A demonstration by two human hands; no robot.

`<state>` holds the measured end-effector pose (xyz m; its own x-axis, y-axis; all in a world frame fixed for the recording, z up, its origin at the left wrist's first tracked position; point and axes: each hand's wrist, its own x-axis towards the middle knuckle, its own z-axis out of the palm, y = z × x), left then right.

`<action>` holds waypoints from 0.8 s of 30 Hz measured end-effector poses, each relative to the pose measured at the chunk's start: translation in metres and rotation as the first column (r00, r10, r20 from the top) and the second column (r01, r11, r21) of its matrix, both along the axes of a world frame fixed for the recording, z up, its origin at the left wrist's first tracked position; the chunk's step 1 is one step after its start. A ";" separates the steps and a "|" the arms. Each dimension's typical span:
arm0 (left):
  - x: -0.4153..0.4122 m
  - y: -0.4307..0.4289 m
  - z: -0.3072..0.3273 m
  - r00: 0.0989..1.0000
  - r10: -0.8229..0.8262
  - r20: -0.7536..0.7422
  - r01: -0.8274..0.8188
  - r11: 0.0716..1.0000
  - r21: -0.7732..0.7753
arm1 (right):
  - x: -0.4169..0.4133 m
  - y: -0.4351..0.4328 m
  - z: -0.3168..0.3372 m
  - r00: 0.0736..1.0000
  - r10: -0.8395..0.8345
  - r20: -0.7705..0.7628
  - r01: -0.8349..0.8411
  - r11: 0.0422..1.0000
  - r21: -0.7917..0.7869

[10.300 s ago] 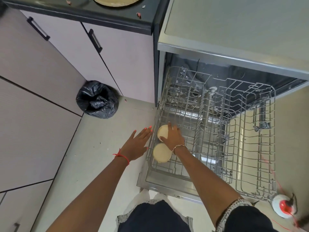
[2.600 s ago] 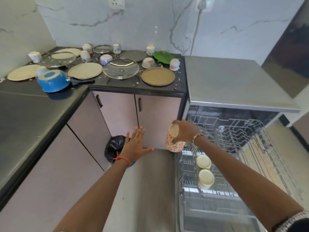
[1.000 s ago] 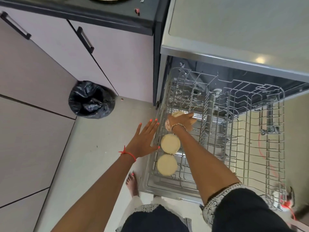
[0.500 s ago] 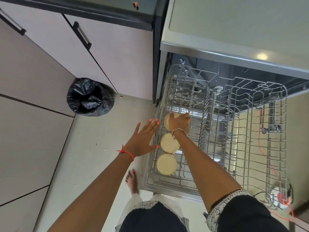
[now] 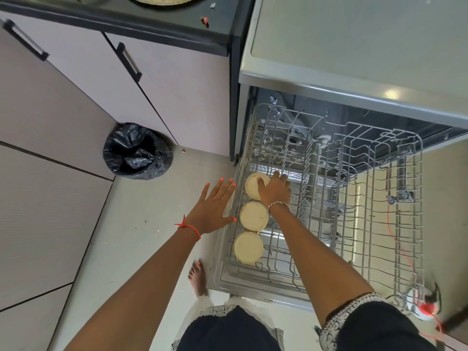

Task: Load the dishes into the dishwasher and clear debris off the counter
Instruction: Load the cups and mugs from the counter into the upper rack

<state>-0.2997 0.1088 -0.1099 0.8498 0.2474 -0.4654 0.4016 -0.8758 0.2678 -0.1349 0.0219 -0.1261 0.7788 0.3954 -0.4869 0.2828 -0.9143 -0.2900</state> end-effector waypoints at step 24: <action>-0.151 0.117 0.109 0.930 0.279 0.239 -0.320 0.935 0.156 | -0.146 0.100 0.132 0.682 0.704 0.196 -0.724 0.688 0.047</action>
<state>-0.4508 0.2262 -0.0005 0.7952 0.5708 -0.2045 0.6055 -0.7659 0.2163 -0.2808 0.1224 0.0060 0.2944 0.9055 -0.3056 0.8844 -0.3793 -0.2719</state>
